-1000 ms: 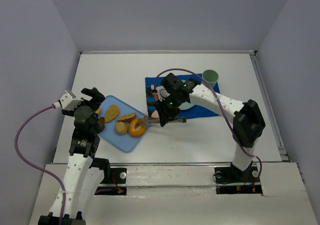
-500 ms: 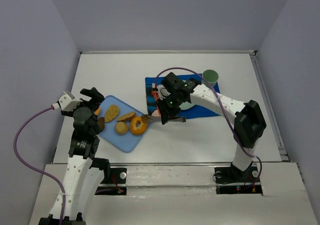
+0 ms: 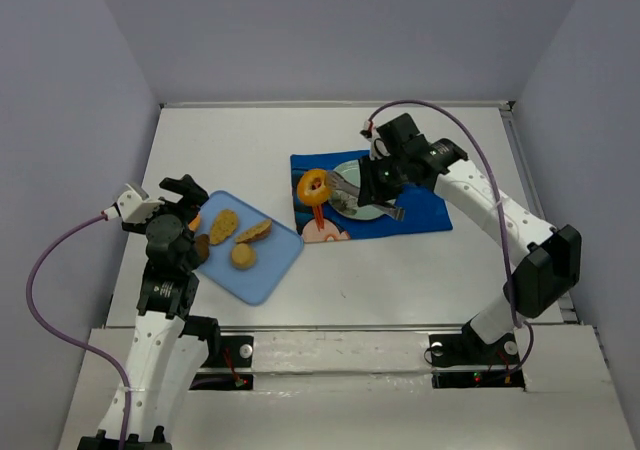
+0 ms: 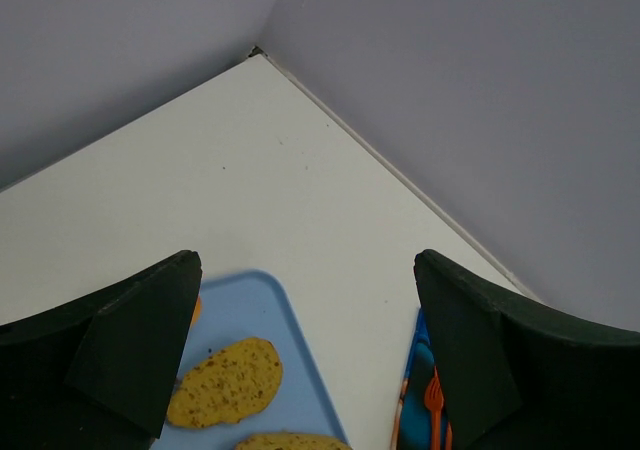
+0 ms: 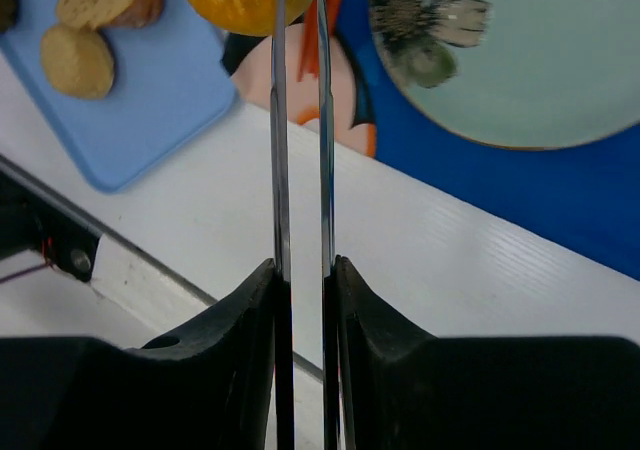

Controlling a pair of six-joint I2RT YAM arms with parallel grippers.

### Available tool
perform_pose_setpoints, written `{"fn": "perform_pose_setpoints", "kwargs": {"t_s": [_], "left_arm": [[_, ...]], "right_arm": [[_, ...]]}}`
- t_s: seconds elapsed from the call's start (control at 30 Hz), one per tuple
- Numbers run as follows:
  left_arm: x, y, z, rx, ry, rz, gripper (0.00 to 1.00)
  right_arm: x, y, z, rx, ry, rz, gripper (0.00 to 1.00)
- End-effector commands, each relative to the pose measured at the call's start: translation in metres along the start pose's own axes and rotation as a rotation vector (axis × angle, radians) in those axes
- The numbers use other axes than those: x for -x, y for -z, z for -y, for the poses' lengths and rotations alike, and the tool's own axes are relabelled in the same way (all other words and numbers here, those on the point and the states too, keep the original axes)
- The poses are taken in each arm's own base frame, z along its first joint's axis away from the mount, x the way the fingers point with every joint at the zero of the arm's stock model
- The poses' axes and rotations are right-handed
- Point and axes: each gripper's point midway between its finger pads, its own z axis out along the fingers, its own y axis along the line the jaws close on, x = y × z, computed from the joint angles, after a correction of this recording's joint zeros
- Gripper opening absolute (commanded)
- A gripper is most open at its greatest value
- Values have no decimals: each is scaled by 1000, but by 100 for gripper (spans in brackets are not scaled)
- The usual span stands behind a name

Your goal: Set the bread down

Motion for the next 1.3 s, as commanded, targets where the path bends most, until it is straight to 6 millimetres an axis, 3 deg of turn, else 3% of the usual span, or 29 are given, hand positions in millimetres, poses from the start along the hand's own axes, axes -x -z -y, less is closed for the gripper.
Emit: {"fn": "perform_pose_setpoints", "kwargs": {"t_s": [0.0,0.13,0.27,0.47,0.57,0.83,1.03,1.27], "left_arm": [[24,2,11,-21,49,62,99],[22,1,12,-23,47,56,99],[20,0,14,-29,47,49,99],[18,-1,17,-45,42,36,99],[17,-1,18,-49,42,34,99],[17,-1,19,-53,41,31,99],[19,1,20,-61,45,33,99],[19,2,20,-66,54,35,99]], "right_arm": [[10,18,47,-130,-139,99,7],[-3,14,73,-187,-227,73,11],[-10,9,80,-219,-248,50,36],[-8,24,90,-302,-263,72,51],[-9,30,90,-315,-268,79,53],[-25,74,100,-433,-350,160,53],[-69,141,150,-773,-584,383,56],[-110,157,182,-959,-813,486,60]]}}
